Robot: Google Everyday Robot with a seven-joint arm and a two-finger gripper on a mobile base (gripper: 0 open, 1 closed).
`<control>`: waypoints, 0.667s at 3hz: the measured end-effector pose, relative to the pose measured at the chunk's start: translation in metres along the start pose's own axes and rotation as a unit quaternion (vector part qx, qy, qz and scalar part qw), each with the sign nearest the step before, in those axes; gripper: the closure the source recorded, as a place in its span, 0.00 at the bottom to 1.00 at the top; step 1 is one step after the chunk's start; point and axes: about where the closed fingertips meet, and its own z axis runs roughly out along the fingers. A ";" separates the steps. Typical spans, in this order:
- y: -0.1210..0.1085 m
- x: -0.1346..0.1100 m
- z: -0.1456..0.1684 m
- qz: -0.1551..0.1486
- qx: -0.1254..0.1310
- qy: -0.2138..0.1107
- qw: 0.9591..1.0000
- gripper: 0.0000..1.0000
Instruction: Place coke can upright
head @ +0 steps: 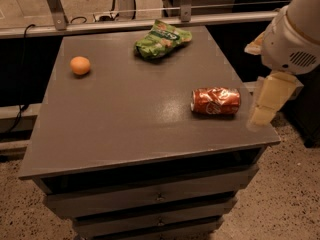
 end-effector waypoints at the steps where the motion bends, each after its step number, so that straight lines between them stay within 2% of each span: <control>1: -0.010 -0.015 0.046 0.012 -0.021 -0.026 0.999 0.00; 2: -0.016 -0.027 0.082 0.020 -0.040 -0.045 0.998 0.00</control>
Offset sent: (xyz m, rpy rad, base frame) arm 0.0671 0.0557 -0.1020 0.1717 0.0975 0.0052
